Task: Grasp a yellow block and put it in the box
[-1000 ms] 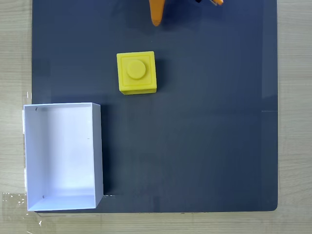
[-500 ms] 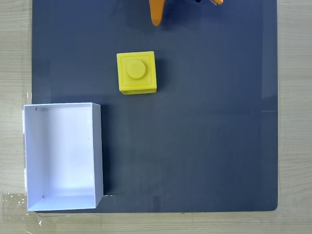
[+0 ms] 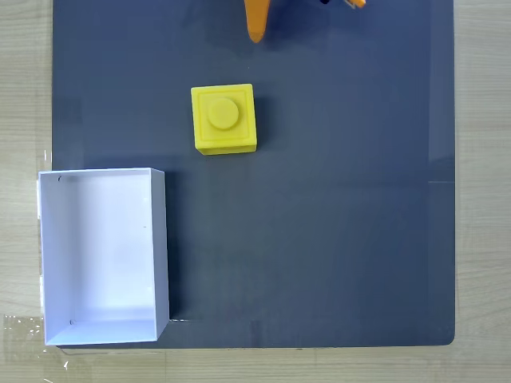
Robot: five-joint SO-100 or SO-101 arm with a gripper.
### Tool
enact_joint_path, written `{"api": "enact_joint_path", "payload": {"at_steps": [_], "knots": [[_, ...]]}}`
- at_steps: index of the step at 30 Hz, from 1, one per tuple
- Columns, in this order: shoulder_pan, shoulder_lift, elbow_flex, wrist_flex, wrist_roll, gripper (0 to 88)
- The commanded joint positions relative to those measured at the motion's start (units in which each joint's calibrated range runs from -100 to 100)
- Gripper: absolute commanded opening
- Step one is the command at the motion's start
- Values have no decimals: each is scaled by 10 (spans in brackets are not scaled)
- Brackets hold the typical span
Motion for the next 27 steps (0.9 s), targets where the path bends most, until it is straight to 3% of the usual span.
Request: {"api": "enact_joint_path", "payload": {"at_steps": [1,24,27], "knots": [[0,-2,-27,6,1,12],[-1,12,-38,5,0,17],[-1,64,-67,-34,0,18]]}}
